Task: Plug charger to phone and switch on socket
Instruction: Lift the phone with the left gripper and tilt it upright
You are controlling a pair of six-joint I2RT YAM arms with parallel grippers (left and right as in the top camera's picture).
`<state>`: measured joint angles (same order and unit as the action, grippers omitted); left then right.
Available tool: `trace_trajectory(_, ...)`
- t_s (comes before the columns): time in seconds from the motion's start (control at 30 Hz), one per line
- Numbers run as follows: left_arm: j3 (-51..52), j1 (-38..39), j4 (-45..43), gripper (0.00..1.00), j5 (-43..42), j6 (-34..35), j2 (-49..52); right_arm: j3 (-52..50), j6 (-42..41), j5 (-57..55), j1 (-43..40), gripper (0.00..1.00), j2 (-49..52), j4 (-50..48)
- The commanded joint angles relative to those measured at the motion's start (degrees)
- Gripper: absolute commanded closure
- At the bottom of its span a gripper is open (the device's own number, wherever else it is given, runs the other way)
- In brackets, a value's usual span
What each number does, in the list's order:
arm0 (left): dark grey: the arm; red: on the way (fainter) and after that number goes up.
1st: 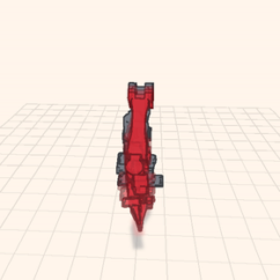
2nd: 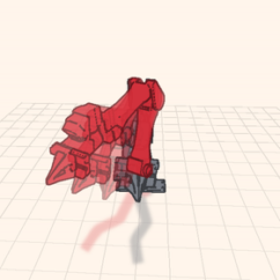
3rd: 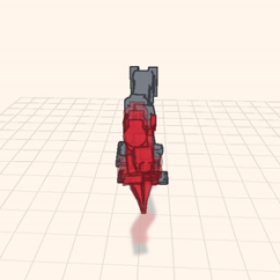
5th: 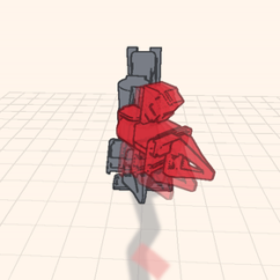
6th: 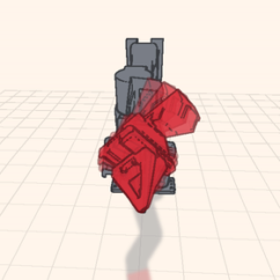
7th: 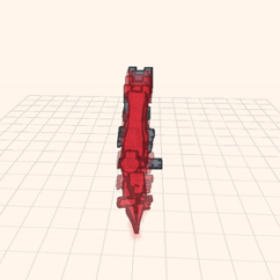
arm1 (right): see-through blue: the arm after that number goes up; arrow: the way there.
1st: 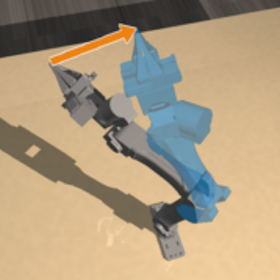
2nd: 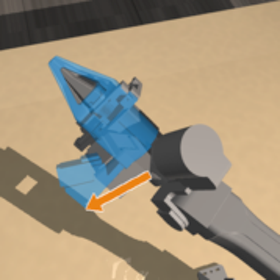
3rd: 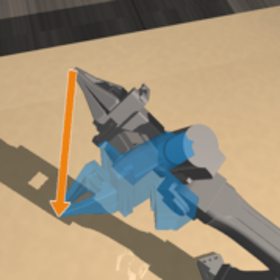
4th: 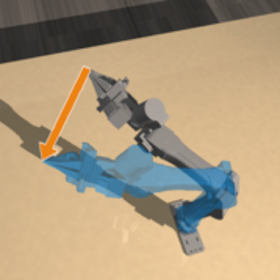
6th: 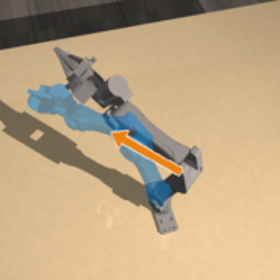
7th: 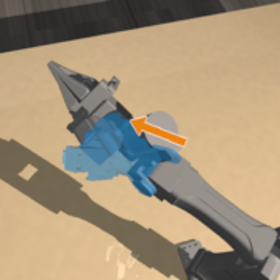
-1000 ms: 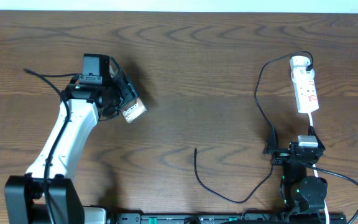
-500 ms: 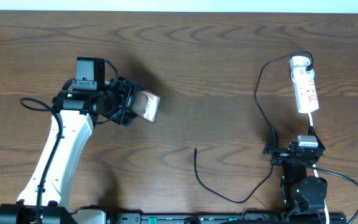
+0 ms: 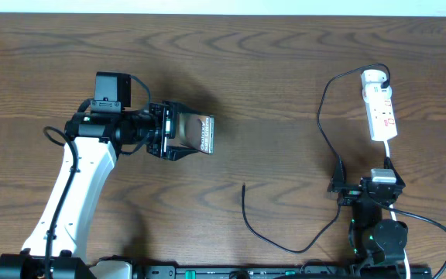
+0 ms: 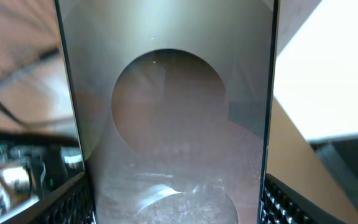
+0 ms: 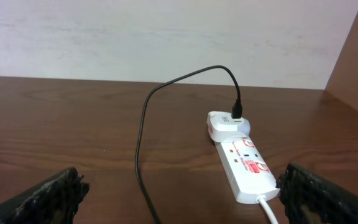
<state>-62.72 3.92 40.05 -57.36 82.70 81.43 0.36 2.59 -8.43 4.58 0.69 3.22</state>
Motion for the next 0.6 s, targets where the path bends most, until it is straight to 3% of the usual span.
trace_trajectory(0.0, -2.1, 0.0, -0.2, 0.93, -8.9, 1.0, -1.5, 0.0, 0.7, -0.2, 0.3, 0.01, -0.3, 0.3)
trace_trajectory(0.57, -2.1, 0.0, -0.2, 0.93, -8.7, 2.8, -1.5, 0.0, 0.7, -0.2, 0.3, 0.01, -0.3, 0.3)
